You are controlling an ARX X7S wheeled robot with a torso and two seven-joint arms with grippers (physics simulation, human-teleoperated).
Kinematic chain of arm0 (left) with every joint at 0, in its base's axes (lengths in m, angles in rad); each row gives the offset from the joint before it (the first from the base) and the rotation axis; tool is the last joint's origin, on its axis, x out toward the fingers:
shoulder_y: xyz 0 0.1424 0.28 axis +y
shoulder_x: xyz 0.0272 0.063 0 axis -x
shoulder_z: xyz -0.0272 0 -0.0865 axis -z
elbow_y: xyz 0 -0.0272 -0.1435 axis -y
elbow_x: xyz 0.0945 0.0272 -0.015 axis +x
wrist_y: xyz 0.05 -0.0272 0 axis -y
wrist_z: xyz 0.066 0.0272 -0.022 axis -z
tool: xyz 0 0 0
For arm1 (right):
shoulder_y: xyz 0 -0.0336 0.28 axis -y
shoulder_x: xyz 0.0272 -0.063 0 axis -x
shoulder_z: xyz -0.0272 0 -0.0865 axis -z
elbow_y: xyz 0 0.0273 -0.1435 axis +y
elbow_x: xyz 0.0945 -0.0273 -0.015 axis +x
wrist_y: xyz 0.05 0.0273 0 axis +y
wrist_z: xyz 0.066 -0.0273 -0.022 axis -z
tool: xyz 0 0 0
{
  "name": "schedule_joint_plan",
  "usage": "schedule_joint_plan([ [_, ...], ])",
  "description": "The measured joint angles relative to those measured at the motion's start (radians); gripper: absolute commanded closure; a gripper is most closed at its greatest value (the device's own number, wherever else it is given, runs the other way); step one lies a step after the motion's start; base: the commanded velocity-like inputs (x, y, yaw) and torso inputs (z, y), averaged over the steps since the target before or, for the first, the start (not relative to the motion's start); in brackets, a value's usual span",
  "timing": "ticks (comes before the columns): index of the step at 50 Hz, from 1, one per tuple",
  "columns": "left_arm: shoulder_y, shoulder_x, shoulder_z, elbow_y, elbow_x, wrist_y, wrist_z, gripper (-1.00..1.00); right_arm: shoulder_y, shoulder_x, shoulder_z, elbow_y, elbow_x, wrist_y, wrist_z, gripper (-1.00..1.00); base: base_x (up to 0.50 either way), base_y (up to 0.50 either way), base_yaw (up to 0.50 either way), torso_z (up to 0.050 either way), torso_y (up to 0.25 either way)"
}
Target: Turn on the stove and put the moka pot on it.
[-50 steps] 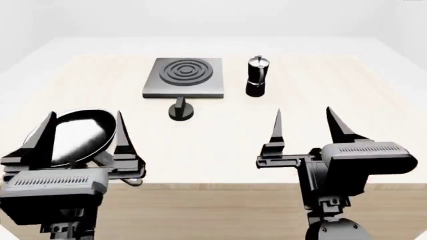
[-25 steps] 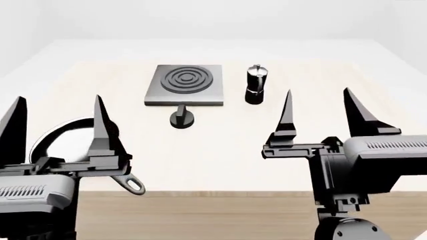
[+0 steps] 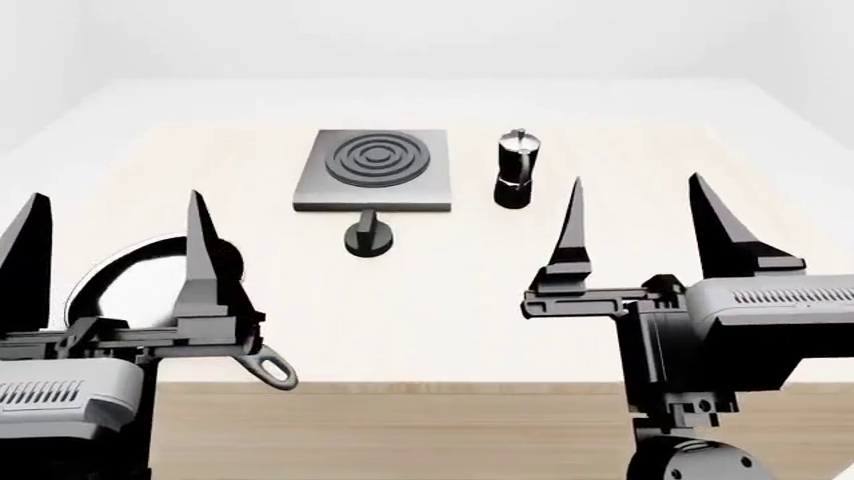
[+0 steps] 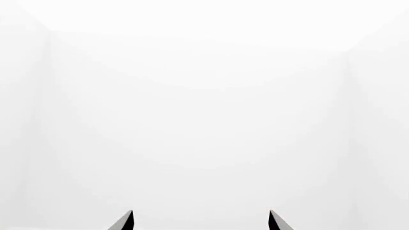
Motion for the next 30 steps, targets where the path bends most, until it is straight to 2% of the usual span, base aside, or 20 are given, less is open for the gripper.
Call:
schedule_joint_plan([
  [22,-0.004,-0.017,0.011,0.014,-0.003,-0.01,-0.021,-1.0,0.002,0.017,-0.02,0.007,0.007,-0.009,0.02,-1.0,0.0,0.27,0.0,0.0,0.0],
  [30,-0.005,-0.023,0.014,0.015,-0.006,-0.012,-0.027,-1.0,0.002,0.019,-0.019,0.011,0.023,-0.009,0.024,-1.0,0.0,0.01,0.0,0.0,0.0],
])
